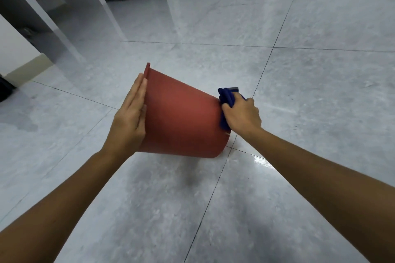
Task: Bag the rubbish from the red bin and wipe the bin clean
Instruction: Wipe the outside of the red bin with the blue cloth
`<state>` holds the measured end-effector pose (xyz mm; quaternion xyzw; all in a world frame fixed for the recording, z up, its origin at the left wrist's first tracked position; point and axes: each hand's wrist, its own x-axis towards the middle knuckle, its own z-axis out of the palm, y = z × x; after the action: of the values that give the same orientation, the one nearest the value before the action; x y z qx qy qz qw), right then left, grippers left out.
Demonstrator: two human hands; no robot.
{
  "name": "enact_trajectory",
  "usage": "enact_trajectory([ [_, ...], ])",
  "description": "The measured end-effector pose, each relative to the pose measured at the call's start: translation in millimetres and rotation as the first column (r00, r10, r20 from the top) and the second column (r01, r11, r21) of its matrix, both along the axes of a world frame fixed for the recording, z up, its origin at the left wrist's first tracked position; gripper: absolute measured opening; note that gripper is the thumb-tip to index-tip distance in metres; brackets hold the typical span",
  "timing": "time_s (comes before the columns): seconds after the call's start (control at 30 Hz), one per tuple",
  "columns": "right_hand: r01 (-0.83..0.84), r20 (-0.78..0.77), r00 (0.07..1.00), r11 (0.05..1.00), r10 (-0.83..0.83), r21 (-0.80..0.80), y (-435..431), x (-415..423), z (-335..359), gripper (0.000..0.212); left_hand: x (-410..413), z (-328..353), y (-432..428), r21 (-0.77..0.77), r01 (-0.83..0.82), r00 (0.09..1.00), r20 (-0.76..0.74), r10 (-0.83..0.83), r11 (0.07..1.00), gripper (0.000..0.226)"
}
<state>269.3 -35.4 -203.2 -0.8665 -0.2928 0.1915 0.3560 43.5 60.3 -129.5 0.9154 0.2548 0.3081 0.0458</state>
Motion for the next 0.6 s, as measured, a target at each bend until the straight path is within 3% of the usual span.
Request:
enact_trajectory([
  [0.23,-0.035,0.175,0.984,0.998,0.024,0.06,-20,-60,-15,0.066,12,5,21,-0.143,-0.18,0.981,0.052,0.189,0.973,0.051],
  [0.33,-0.011,0.235,0.972,0.998,-0.003,0.061,-20,-63,-19,0.064,16,9,23,-0.111,-0.181,0.981,0.056,0.188,0.977,0.045],
  [0.5,0.083,0.005,0.996,0.996,-0.084,0.024,19,-10,16,0.045,31,17,10,-0.039,-0.076,0.995,0.056,0.078,0.996,0.044],
  [0.6,-0.05,0.116,0.993,0.986,0.032,0.156,13,-28,18,0.047,45,23,9,-0.077,-0.063,0.996,0.056,0.068,0.995,0.045],
])
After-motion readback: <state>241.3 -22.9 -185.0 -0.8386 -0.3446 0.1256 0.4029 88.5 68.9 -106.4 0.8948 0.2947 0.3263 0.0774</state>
